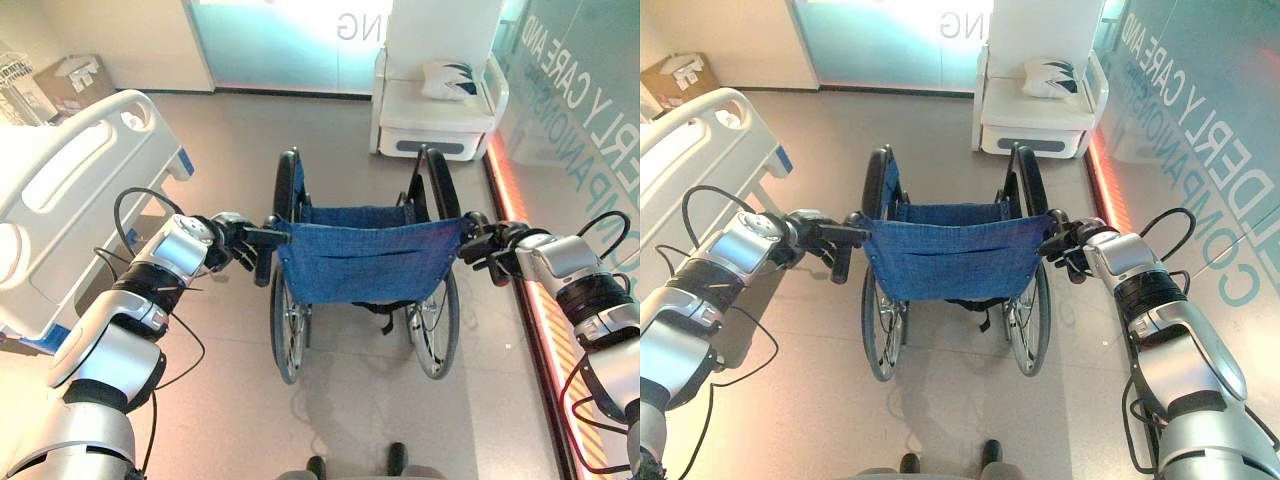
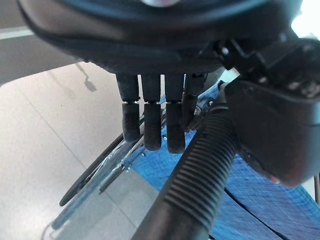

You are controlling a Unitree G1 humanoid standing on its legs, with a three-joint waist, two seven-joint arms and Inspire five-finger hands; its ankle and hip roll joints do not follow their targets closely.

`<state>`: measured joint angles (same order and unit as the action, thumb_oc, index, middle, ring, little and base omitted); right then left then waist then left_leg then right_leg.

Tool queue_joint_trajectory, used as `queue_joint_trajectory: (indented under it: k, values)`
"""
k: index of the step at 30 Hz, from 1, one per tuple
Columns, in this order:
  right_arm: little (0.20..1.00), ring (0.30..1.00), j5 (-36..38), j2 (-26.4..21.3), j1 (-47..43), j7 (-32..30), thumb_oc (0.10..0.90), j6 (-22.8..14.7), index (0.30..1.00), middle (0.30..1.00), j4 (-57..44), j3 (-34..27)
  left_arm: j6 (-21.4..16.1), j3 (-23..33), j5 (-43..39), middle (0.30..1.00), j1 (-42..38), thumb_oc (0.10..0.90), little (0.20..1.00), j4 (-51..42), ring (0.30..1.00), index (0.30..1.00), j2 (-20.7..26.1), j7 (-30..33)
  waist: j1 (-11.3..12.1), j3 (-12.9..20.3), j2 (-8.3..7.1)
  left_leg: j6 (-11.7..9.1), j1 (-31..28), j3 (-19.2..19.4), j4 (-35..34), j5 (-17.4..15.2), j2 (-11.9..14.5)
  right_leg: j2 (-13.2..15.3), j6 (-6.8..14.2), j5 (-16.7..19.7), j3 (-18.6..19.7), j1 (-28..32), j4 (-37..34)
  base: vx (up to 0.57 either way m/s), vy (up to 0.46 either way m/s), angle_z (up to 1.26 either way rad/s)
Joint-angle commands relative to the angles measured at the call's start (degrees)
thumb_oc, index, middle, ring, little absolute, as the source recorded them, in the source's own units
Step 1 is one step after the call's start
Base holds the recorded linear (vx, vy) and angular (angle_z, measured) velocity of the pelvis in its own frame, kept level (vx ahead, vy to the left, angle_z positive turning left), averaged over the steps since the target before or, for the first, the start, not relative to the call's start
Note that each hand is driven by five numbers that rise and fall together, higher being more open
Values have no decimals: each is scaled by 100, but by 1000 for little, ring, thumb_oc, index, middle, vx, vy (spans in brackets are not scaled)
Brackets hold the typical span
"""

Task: Push the wheelchair next to the bed

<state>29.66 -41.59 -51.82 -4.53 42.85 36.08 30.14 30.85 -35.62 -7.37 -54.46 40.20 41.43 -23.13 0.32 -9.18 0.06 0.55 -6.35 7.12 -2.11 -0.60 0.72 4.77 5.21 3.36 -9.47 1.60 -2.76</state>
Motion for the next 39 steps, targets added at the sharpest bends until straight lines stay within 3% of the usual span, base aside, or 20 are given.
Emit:
queue_joint_trajectory:
  k: [1, 5, 11, 16, 20, 24, 26, 27, 29, 30, 31, 32, 34, 35, 37, 39]
  values:
    - [300, 300, -1, 161, -228, -25, 400, -911, 300, 300, -547, 45, -773, -384, 650, 300, 272, 400, 300, -133, 300, 300, -600, -58, -228, -465, -32, 182, 394, -17, 289, -147, -302, -249, -170, -340, 55, 15, 376, 0, 0, 0]
    - [300, 300, 75, 232, -252, -161, 400, -1078, 300, 300, -697, 56, -799, -459, 805, 300, 286, 400, 300, -193, 300, 300, -650, -85, -243, -479, -18, 179, 410, 1, 337, -160, -294, -248, -186, -345, 68, 7, 384, 0, 0, 0]
    - [300, 300, 75, 431, -212, -326, 400, -1360, 300, 300, -891, 13, -605, -318, 158, 300, 455, 400, 300, -136, 300, 300, -944, 650, -263, -490, -26, 161, 469, 57, 576, -236, -255, -221, -229, -397, 61, 19, 437, 5, 5, 0]
    - [300, 300, -18, 504, -77, -152, 400, -1328, 300, 300, -973, -81, -760, -15, -211, 300, 705, 400, 300, 9, 300, 300, -1184, 1324, -246, -490, -66, 174, 525, 111, 780, -309, -211, -152, -254, -468, 1, 8, 583, 38, 50, 2]
    - [300, 300, -68, 504, -73, -64, 400, -1262, 300, 300, -924, -86, -853, 90, -136, 300, 791, 400, 300, 64, 300, 300, -1210, 1363, -216, -551, -69, 226, 593, 143, 944, -368, -174, -70, -263, -566, -56, -90, 890, 38, 100, 0]
    - [300, 300, -191, 561, -154, 3, 400, -1347, 300, 300, -725, -56, -877, 16, -31, 300, 674, 400, 300, 147, 300, 300, -1098, 1270, -120, -688, 0, 406, 737, 163, 1100, -458, -189, 121, -172, -756, -132, -500, 2062, 49, 138, -7]
    - [300, 300, -322, 542, -178, 113, 400, -1382, 300, 300, -698, -36, -899, -22, -143, 300, 599, 400, 300, 215, 300, 300, -1063, 1332, -154, -852, 112, 482, 737, 175, 1122, -447, -130, 250, -51, -330, 22, -1180, 3506, 90, 143, -22]
    - [300, 300, -393, 525, -182, 121, 400, -1381, 300, 300, -683, -25, -894, -32, -213, 300, 592, 400, 300, 223, 300, 300, -1057, 1350, -179, -908, 121, 491, 727, 168, 1160, -450, -138, 251, -30, -239, 81, -1364, 3767, 172, 86, -22]
    - [300, 300, -619, 473, -120, 222, 400, -1409, 300, 300, -686, -19, -815, 32, -369, 300, 676, 400, 300, 154, 300, 300, -1096, 1454, -293, -1040, 47, 485, 623, 24, 1250, -529, -256, 324, 28, 304, 168, -1769, 3469, 329, -44, -5]
    - [300, 300, -754, 410, -108, 288, 400, -1395, 300, 300, -734, -57, -805, 79, -426, 300, 731, 400, 300, 77, 300, 300, -1117, 1495, -386, -1101, -23, 448, 527, -77, 1256, -605, -362, 353, 59, 517, 202, -1928, 2936, 359, -98, 11]
    - [300, 300, -832, 376, -104, 315, 400, -1379, 300, 300, -762, -80, -815, 96, -457, 300, 749, 400, 300, 49, 300, 300, -1122, 1523, -421, -1128, -33, 433, 491, -125, 1255, -635, -388, 357, 63, 556, 208, -1975, 2773, 380, -178, 26]
    - [300, 300, -988, 273, -149, 414, 400, -1435, 300, 300, -744, -125, -869, 126, -517, 300, 755, 400, 300, 0, 300, 300, -1149, 1601, -536, -1172, -104, 388, 357, -246, 1240, -793, -487, 463, 114, 707, 224, -2061, 1847, 325, -190, 26]
    - [300, 300, -1194, 112, -208, 595, 400, -1480, 300, 300, -687, -180, -992, 127, -471, 300, 714, 400, 300, -17, 300, 300, -1175, 1614, -670, -1199, -103, 366, 235, -451, 1193, -948, -530, 412, 179, 852, 484, -2140, 1247, 317, -277, 49]
    - [300, 300, -1513, -64, -291, 590, 400, -1521, 300, 300, -560, -207, -1088, 82, -287, 300, 669, 400, 300, -59, 300, 300, -1135, 1517, -712, -1149, -110, 357, 249, -607, 1172, -1009, -541, 330, 190, 806, 646, -2070, 1081, 235, -334, 85]
    - [300, 300, -1744, -130, -388, 706, 400, -1682, 300, 300, -339, -158, -1101, 54, -76, 300, 626, 400, 300, -39, 300, 300, -1118, 1457, -690, -1097, -124, 309, 299, -669, 1195, -1023, -510, 327, 187, 725, 612, -1967, 979, 198, -327, 90]
    - [300, 300, -1860, -158, -665, 783, 400, -1543, 300, 300, -205, 81, -1032, -142, 131, 300, 573, 400, 300, 68, 300, 300, -1082, 1309, -594, -1042, -78, 132, 363, -582, 1281, -914, -128, 376, 131, 307, 312, -1946, 1472, 257, -333, 66]
